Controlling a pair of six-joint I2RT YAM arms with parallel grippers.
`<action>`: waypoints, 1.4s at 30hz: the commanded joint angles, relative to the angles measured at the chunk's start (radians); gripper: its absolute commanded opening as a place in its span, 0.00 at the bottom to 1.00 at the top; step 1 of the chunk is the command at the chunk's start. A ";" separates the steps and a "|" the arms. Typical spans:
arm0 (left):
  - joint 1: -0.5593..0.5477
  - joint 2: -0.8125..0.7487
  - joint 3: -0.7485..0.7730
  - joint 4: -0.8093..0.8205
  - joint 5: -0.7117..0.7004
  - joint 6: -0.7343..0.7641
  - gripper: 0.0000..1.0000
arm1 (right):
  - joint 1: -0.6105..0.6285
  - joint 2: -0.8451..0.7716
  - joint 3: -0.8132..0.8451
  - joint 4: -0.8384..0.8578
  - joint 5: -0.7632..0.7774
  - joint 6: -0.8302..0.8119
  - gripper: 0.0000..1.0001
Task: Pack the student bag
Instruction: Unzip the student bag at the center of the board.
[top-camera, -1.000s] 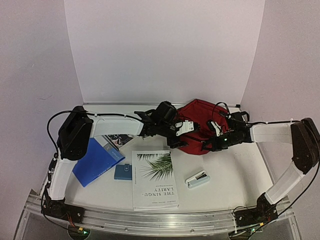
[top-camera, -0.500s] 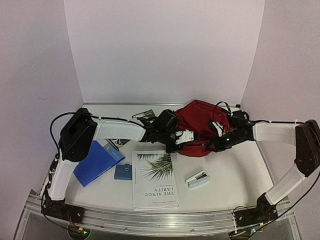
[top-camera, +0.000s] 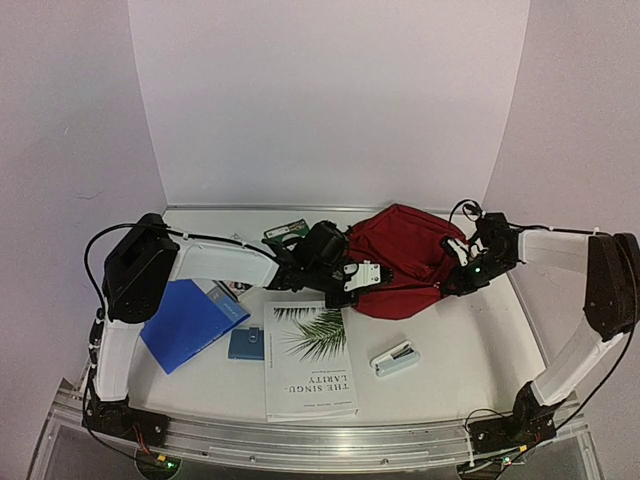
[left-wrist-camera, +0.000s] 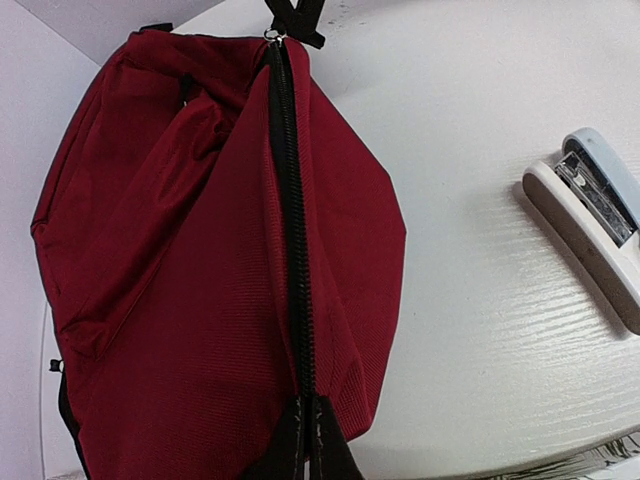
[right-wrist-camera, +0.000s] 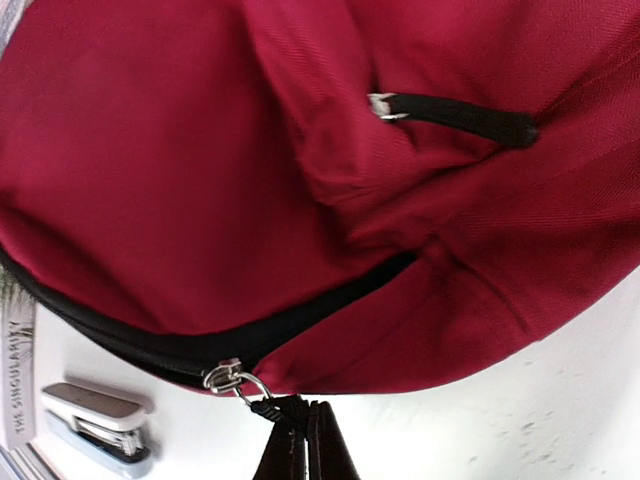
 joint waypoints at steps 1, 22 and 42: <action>0.023 -0.076 -0.052 -0.069 -0.064 0.008 0.00 | -0.091 0.070 0.054 -0.057 0.161 -0.100 0.00; 0.031 -0.122 -0.101 -0.046 -0.051 -0.039 0.06 | -0.205 0.088 0.168 -0.134 0.058 -0.132 0.08; 0.155 -0.418 -0.220 -0.115 -0.158 -0.857 1.00 | 0.237 0.018 0.447 -0.217 0.052 0.066 0.71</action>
